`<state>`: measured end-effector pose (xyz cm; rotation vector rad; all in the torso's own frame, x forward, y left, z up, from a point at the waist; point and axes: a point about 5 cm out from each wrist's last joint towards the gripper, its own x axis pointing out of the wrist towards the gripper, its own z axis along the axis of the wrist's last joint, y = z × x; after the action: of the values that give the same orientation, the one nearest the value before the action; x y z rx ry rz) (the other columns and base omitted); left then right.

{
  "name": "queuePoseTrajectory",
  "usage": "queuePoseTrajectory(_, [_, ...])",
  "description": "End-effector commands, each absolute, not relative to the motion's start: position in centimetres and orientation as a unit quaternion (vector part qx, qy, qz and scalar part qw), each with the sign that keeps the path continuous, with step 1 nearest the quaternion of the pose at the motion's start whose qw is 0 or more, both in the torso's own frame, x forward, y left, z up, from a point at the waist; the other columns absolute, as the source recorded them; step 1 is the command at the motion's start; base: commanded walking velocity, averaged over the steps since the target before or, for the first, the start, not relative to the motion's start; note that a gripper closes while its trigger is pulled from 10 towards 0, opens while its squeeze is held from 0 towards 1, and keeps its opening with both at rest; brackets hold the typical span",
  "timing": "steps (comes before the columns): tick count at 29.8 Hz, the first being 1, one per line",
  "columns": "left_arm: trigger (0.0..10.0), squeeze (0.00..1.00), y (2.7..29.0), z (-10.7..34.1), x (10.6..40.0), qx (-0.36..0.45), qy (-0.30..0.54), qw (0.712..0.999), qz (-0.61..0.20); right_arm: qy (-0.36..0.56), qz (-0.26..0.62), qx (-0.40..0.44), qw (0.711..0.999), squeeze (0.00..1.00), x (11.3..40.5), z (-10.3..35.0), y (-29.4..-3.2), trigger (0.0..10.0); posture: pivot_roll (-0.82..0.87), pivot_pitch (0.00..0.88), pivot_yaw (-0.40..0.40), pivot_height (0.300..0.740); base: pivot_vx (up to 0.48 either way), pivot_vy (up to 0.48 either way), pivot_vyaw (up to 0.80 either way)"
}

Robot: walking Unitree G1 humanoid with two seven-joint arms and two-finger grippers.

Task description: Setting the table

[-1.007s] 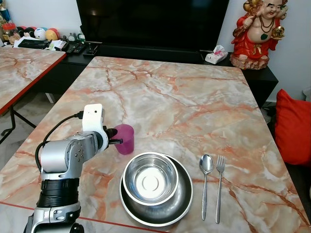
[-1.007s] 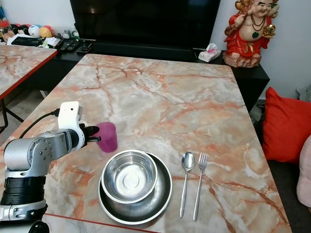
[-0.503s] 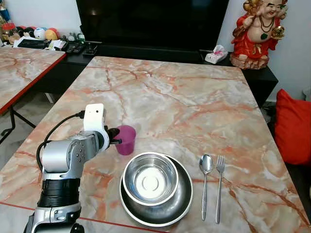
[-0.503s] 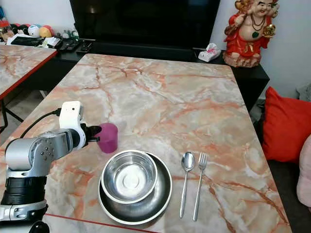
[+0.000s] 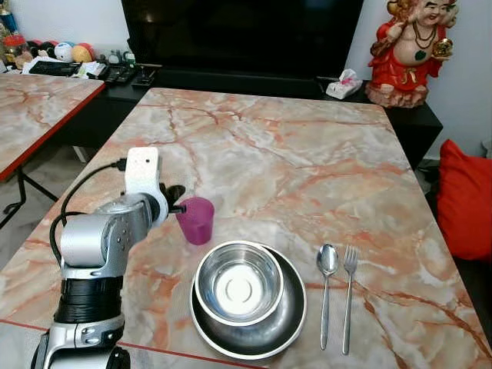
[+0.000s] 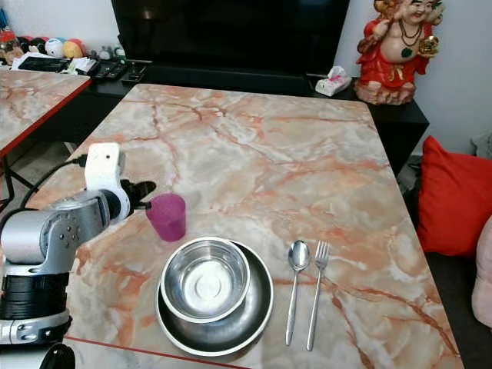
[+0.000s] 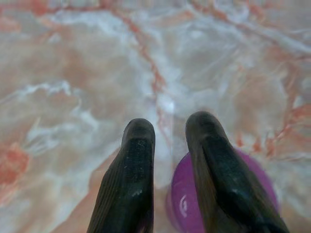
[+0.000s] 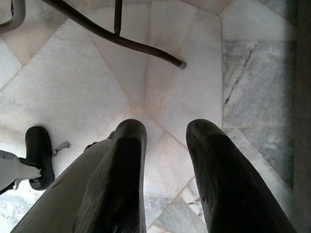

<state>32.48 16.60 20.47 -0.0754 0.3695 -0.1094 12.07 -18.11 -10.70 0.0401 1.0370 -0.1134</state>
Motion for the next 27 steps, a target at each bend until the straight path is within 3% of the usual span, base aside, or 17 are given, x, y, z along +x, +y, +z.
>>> queuePoseTrajectory(1, [10.0, 0.0, 16.1, 21.5, 32.5, -0.034, 0.155, 0.985, -0.07, 0.497, -0.057, 0.018, 0.865, 0.0, 12.0, -10.7, -18.3, 10.0, 0.09, 0.0, -0.031, 0.74, 0.0, 0.0, 0.0])
queuePoseTrajectory(3, [10.0, 0.0, 16.0, 22.1, 32.6, -0.025, 0.118, 0.99, -0.078, 0.497, -0.058, 0.018, 0.865, 0.0, 12.0, -10.7, -18.3, 10.0, 0.09, 0.0, -0.031, 0.74, 0.0, 0.0, 0.0])
queuePoseTrajectory(5, [10.0, 0.0, 15.9, 22.9, 32.6, 0.041, 0.014, 0.996, -0.08, 0.497, -0.058, 0.018, 0.866, 0.0, 12.0, -10.7, -18.3, 10.0, 0.09, 0.0, -0.033, 0.74, 0.0, 0.0, 0.0])
queuePoseTrajectory(9, [10.0, 0.0, 15.2, 21.8, 32.0, 0.12, -0.072, 0.988, -0.066, 0.496, -0.059, 0.02, 0.866, 0.0, 12.0, -10.7, -18.3, 10.0, 0.09, 0.0, -0.032, 0.74, 0.0, 0.0, 0.0])
queuePoseTrajectory(13, [10.0, 0.0, 14.6, 20.5, 31.7, 0.175, -0.106, 0.978, -0.046, 0.496, -0.061, 0.021, 0.866, 0.0, 12.0, -10.7, -18.3, 10.0, 0.09, 0.0, -0.032, 0.74, 0.0, 0.0, 0.0])
queuePoseTrajectory(20, [10.0, 0.0, 14.0, 19.0, 31.1, 0.102, -0.158, 0.982, -0.033, 0.495, -0.064, 0.024, 0.866, 0.0, 11.9, -10.7, -18.3, 10.0, 0.07, 0.0, -0.028, 0.74, 0.0, 0.0, 0.0])
queuePoseTrajectory(23, [10.0, 0.0, 13.8, 19.1, 31.0, 0.109, -0.173, 0.978, -0.032, 0.492, -0.068, 0.025, 0.868, 0.0, 11.9, -10.7, -18.3, 10.0, 0.07, 0.0, -0.028, 0.74, 0.0, 0.0, 0.0])
queuePoseTrajectory(27, [10.0, 0.0, 13.9, 19.4, 31.1, 0.103, -0.185, 0.977, -0.03, 0.491, -0.069, 0.026, 0.868, 0.0, 11.9, -10.7, -18.3, 10.0, 0.07, 0.0, -0.028, 0.74, 0.0, 0.448, 0.0])
